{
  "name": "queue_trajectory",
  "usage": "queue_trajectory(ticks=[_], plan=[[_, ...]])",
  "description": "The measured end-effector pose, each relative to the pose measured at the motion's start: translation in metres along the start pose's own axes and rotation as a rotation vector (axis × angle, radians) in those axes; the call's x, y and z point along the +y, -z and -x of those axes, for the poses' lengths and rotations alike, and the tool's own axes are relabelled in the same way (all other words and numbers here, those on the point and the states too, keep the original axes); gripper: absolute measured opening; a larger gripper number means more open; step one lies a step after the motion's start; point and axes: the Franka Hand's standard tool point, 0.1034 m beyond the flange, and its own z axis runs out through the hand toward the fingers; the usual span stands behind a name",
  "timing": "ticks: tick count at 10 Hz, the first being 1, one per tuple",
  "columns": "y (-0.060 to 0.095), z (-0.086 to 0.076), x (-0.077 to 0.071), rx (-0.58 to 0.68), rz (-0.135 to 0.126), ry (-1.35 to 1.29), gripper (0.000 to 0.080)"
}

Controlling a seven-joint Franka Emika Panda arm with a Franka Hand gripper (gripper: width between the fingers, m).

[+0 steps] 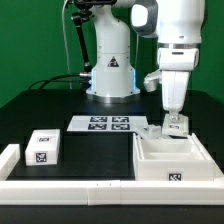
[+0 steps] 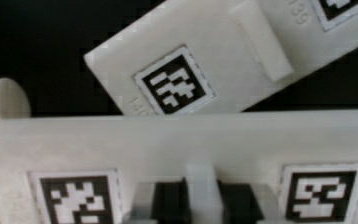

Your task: Assemble cabinet

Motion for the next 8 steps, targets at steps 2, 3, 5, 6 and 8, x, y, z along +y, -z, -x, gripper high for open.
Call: queue_trajectory(ticks=[2,3,5,6,8], plan=[[0.0,0.004,0.007,0.001,0.003,0.03,0.0068],[0.001,0.008,0.013,0.002,0.006,0.083,0.0068],[0.002,0.01,0.016,0.004,0.011,0.138,0.0068],[0.001,0.01,0.015,0.003,0.01,0.135,0.0068],[0.001,0.009,0.015,0.004,0.01,0.135,0.0068]])
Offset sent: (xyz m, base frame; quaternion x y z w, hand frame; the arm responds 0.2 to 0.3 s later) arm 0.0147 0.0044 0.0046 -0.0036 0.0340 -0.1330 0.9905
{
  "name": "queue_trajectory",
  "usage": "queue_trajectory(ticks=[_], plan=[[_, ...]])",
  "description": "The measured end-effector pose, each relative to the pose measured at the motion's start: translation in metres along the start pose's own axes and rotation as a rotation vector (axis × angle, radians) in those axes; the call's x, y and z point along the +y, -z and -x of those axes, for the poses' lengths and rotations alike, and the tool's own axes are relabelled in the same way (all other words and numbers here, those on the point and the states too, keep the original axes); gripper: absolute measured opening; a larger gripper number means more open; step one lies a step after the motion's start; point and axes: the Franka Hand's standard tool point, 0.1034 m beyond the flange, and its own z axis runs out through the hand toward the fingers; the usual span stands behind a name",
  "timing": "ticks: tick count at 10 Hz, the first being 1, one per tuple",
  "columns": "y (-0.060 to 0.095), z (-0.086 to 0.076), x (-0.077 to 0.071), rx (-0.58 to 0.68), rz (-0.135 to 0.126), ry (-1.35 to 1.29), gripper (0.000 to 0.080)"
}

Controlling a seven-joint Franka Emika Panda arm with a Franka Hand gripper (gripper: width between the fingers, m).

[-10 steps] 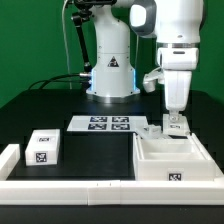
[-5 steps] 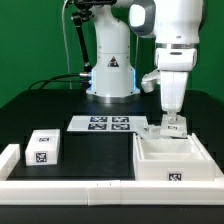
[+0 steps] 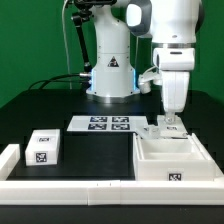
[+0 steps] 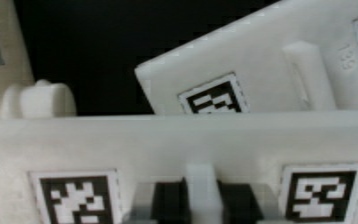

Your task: Assemble cabinet

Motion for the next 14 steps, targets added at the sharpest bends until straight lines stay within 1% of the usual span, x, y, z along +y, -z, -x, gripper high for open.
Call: queue_trajectory(ticks=[2,3,4,8,10,12,14], plan=[[0.001,-0.005,0.001,0.003,0.003,0.006,0.0068],[0.002,-0.007,0.005,0.005,0.007,0.006,0.0068],[0.002,-0.007,0.008,0.005,0.009,0.004,0.0068],[0.001,-0.006,0.006,0.004,0.005,0.003,0.0068],[0.002,-0.006,0.01,0.005,0.01,0.002,0.0068],[0.003,-0.007,0.016,0.002,0.009,0.0,0.0068],[0.001,-0.006,0.016,-0.001,0.003,-0.003,0.0068]])
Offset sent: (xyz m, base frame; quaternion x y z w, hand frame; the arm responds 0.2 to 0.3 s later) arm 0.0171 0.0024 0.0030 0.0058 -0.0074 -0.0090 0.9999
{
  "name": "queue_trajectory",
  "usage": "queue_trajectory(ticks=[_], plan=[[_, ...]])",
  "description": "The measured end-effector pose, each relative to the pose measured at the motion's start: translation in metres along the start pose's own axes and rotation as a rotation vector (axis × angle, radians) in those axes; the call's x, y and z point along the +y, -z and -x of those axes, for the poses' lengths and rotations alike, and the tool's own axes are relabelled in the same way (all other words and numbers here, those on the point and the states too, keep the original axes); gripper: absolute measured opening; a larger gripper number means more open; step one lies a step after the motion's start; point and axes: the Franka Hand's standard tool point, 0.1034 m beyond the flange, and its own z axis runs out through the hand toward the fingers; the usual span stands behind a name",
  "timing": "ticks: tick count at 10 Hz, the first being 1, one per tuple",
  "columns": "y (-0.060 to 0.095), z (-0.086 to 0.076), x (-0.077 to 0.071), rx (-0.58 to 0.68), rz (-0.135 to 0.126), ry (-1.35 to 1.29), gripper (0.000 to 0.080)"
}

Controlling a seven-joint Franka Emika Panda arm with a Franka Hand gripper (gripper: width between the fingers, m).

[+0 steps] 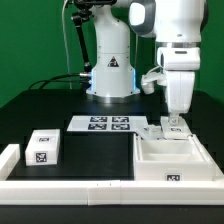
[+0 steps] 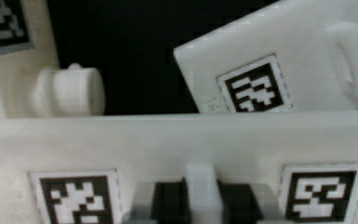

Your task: Assemble cabinet

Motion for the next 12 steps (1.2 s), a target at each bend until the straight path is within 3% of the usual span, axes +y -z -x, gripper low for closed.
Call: queue_trajectory(ticks=[5,7,12], plan=[[-0.0018,0.0009,-0.0026,-0.003,-0.008,-0.003,0.0068],[-0.0005,0.0012,-0.0006,-0.021,-0.031,0.0,0.0068],[0.0013,0.003,-0.0005,-0.03,-0.041,-0.001,0.0068]])
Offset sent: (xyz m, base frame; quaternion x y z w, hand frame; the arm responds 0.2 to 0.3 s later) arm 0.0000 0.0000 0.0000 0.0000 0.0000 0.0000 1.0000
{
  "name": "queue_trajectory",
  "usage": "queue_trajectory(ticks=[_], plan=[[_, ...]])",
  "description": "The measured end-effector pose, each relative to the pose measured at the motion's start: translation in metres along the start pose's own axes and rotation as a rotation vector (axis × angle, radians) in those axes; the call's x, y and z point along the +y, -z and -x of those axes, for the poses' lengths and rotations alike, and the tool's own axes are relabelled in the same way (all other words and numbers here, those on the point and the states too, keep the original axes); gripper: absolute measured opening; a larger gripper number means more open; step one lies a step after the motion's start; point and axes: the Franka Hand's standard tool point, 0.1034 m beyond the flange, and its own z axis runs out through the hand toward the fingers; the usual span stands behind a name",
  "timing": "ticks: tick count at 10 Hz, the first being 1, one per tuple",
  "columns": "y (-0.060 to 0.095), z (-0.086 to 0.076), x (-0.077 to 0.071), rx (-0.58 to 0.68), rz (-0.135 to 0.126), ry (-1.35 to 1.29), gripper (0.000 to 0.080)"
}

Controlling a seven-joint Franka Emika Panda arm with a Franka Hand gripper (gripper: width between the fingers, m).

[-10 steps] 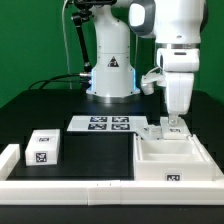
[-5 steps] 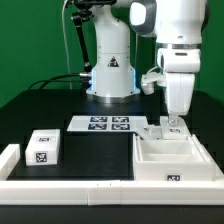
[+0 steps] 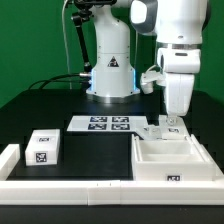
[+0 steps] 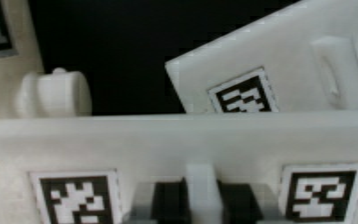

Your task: Assemble cabinet

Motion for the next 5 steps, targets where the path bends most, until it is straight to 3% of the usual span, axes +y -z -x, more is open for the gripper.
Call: queue_trajectory(ticks=[5], plan=[[-0.0014,0.0033,-0.002,0.013,0.015,0.01,0.0068]])
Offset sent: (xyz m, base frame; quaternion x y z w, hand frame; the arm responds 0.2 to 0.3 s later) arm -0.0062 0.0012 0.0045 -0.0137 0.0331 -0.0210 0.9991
